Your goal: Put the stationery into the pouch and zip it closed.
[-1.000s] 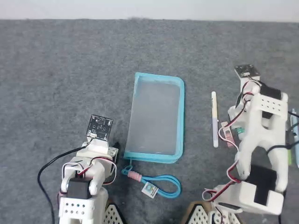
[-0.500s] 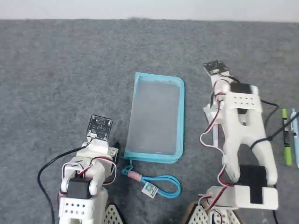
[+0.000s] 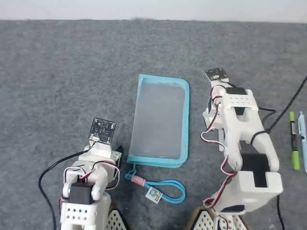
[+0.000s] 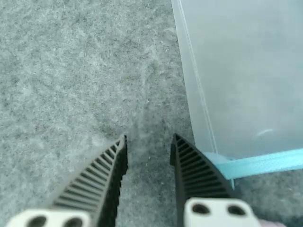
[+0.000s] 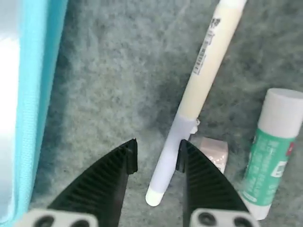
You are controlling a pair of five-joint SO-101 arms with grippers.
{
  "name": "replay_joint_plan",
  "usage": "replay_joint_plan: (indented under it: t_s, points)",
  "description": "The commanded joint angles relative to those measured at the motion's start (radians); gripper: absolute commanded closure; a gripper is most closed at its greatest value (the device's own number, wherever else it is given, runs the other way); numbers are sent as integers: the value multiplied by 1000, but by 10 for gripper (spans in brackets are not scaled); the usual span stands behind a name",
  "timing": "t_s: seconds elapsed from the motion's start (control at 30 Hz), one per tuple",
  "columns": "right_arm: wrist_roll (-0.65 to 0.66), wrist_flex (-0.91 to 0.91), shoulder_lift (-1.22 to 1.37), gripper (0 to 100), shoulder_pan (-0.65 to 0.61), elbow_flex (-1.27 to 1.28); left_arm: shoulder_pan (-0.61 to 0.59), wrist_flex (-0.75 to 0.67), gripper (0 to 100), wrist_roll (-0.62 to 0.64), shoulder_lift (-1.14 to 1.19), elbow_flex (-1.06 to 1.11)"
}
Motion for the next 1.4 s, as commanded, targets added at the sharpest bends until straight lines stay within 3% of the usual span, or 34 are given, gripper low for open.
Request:
replay_joint_plan:
  t_s: [0.0, 0.17, 0.3, 0.57, 0.73, 0.87, 1.03, 1.17, 1.37]
  points:
    - [-12, -22, 35, 858, -8, -6, -5, 6, 855, -6, 2, -5]
    - [-11, -21, 119, 869, -8, -11, -5, 6, 855, -6, 2, -5]
    - [-11, -21, 93, 978, -8, -12, -5, 6, 855, -6, 2, -5]
    - [3, 68, -165, 991, 67, -12, -5, 6, 855, -6, 2, -5]
    - [147, 211, -394, 991, 148, -14, -5, 6, 855, -6, 2, -5]
    - [301, 254, -478, 991, 306, -14, -5, 6, 855, -6, 2, -5]
    - [476, 216, -401, 991, 526, -23, -5, 6, 855, -6, 2, -5]
    - [485, 153, -257, 990, 647, -94, -5, 6, 855, -6, 2, -5]
    - [486, 140, -2, 990, 717, -278, -5, 6, 855, -6, 2, -5]
